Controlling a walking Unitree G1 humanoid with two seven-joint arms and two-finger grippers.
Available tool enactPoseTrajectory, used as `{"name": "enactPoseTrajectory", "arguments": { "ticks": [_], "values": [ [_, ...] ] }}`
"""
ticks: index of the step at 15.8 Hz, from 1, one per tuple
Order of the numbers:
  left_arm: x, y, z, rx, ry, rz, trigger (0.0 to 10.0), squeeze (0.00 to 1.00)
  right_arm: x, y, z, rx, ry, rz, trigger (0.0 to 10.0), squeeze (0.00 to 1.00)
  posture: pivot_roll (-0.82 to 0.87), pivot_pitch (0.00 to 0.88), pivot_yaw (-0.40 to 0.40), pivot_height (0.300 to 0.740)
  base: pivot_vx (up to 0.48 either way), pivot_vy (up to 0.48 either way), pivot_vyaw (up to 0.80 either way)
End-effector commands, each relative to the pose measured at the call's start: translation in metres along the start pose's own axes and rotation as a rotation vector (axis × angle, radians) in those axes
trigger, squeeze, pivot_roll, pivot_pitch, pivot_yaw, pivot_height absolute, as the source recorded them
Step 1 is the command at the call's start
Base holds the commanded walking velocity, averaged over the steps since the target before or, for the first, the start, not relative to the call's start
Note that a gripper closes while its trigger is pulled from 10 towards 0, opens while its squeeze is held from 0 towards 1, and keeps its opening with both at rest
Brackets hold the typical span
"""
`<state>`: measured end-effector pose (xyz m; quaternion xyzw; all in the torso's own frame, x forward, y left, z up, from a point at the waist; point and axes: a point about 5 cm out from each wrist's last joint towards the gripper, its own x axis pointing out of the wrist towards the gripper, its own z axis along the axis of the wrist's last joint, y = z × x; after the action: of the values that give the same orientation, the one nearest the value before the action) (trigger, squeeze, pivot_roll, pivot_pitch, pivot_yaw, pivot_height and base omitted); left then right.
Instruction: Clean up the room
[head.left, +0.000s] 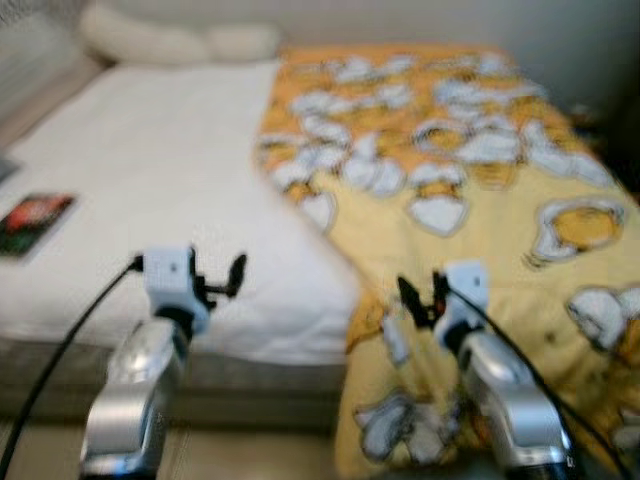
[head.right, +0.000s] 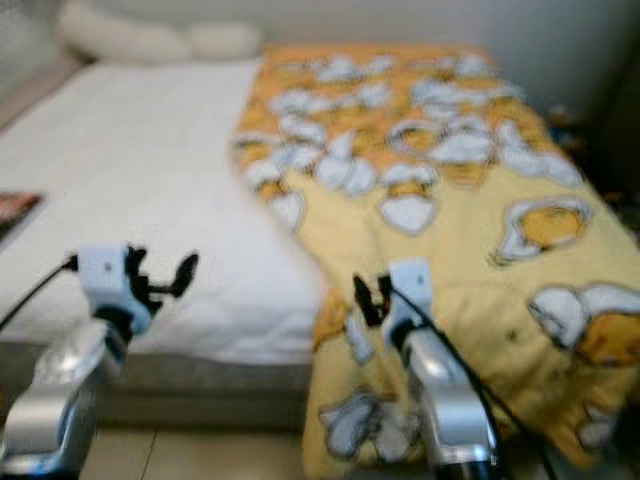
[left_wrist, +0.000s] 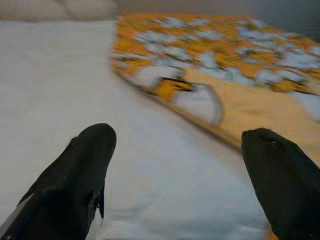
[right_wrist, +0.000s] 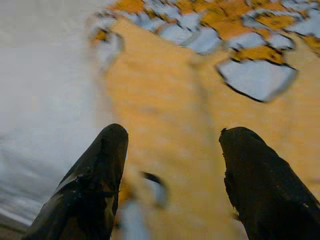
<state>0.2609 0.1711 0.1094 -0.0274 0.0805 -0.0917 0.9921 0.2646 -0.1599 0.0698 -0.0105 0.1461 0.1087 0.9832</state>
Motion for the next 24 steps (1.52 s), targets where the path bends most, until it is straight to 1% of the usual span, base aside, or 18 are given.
{"name": "enactPoseTrajectory", "arguments": {
  "ticks": [1, 2, 3, 8, 10, 11, 12, 14, 16, 17, 18, 19, 21, 22, 23, 24],
  "values": [
    [-0.003, 0.004, 0.001, 0.022, 0.006, 0.003, 10.0, 0.20, 0.002, 0.002, 0.004, -0.008, -0.009, 0.022, 10.0, 0.00, 0.02, 0.000, 0.043, 0.740, 0.000, 0.000, 0.00],
    [-0.003, 0.004, 0.001, 0.023, 0.009, 0.003, 10.0, 0.16, 0.003, 0.001, 0.005, -0.013, -0.008, 0.025, 10.0, 0.00, 0.02, 0.000, 0.043, 0.740, 0.000, 0.000, 0.00],
    [-0.004, 0.005, 0.001, 0.026, 0.016, -0.006, 10.0, 0.00, 0.006, -0.001, 0.007, -0.022, -0.001, 0.024, 10.0, 0.00, 0.02, 0.000, 0.042, 0.740, 0.000, 0.000, 0.00],
    [-0.004, 0.005, 0.003, 0.033, 0.016, -0.012, 10.0, 0.00, 0.017, -0.004, 0.011, -0.046, 0.024, 0.023, 10.0, 0.00, 0.04, 0.000, 0.039, 0.740, 0.000, 0.000, 0.00],
    [-0.003, 0.005, 0.004, 0.037, 0.024, -0.024, 10.0, 0.00, 0.024, -0.002, 0.012, -0.057, 0.063, 0.044, 10.0, 0.00, 0.03, 0.000, 0.044, 0.740, 0.000, 0.000, 0.00],
    [-0.003, 0.005, 0.004, 0.040, 0.031, -0.032, 10.0, 0.00, 0.028, -0.002, 0.013, -0.059, 0.078, 0.059, 10.0, 0.69, 0.03, 0.000, 0.047, 0.740, 0.000, 0.000, 0.00],
    [-0.002, 0.004, 0.004, 0.052, 0.045, -0.059, 10.0, 0.00, 0.033, -0.003, 0.017, -0.053, 0.091, 0.067, 10.0, 1.00, 0.03, 0.000, 0.049, 0.740, 0.000, 0.000, 0.00],
    [-0.002, -0.005, 0.002, 0.121, 0.094, -0.197, 10.0, 0.00, 0.043, -0.006, 0.021, -0.075, 0.145, 0.100, 10.0, 1.00, 0.03, 0.000, 0.048, 0.740, 0.000, 0.000, 0.00],
    [-0.004, -0.018, -0.001, 0.209, 0.171, -0.388, 10.0, 0.00, 0.054, -0.009, 0.019, -0.138, 0.300, 0.195, 10.0, 1.00, 0.03, 0.000, 0.039, 0.740, 0.000, 0.000, 0.00],
    [-0.002, -0.019, 0.000, 0.225, 0.186, -0.421, 10.0, 0.00, 0.058, -0.011, 0.019, -0.132, 0.342, 0.212, 10.0, 1.00, 0.03, 0.000, 0.038, 0.740, 0.000, 0.000, 0.00],
    [0.001, -0.019, 0.002, 0.245, 0.200, -0.456, 10.0, 0.00, 0.063, -0.017, 0.019, -0.151, 0.397, 0.221, 10.0, 1.00, 0.04, 0.000, 0.041, 0.740, 0.000, 0.000, 0.00],
    [0.004, -0.019, 0.006, 0.261, 0.213, -0.490, 10.0, 0.00, 0.066, -0.023, 0.018, -0.198, 0.448, 0.219, 10.0, 1.00, 0.03, 0.000, 0.044, 0.740, 0.000, 0.000, 0.00],
    [0.007, -0.019, 0.010, 0.281, 0.221, -0.528, 10.0, 0.00, 0.070, -0.026, 0.019, -0.203, 0.478, 0.218, 10.0, 1.00, 0.03, 0.000, 0.058, 0.740, 0.000, 0.000, 0.00],
    [0.008, -0.020, 0.012, 0.284, 0.224, -0.542, 10.0, 0.00, 0.073, -0.026, 0.018, -0.230, 0.493, 0.195, 10.0, 1.00, 0.03, 0.001, 0.067, 0.740, 0.000, 0.000, 0.00],
    [0.008, -0.021, 0.013, 0.282, 0.231, -0.559, 10.0, 0.00, 0.075, -0.026, 0.018, -0.257, 0.510, 0.174, 10.0, 0.22, 0.03, 0.015, 0.075, 0.740, 0.000, 0.000, 0.00],
    [0.007, -0.022, 0.014, 0.284, 0.239, -0.570, 10.0, 0.00, 0.077, -0.024, 0.018, -0.262, 0.513, 0.170, 10.0, 0.00, 0.03, 0.024, 0.079, 0.740, 0.000, 0.000, 0.00]
  ]
}}
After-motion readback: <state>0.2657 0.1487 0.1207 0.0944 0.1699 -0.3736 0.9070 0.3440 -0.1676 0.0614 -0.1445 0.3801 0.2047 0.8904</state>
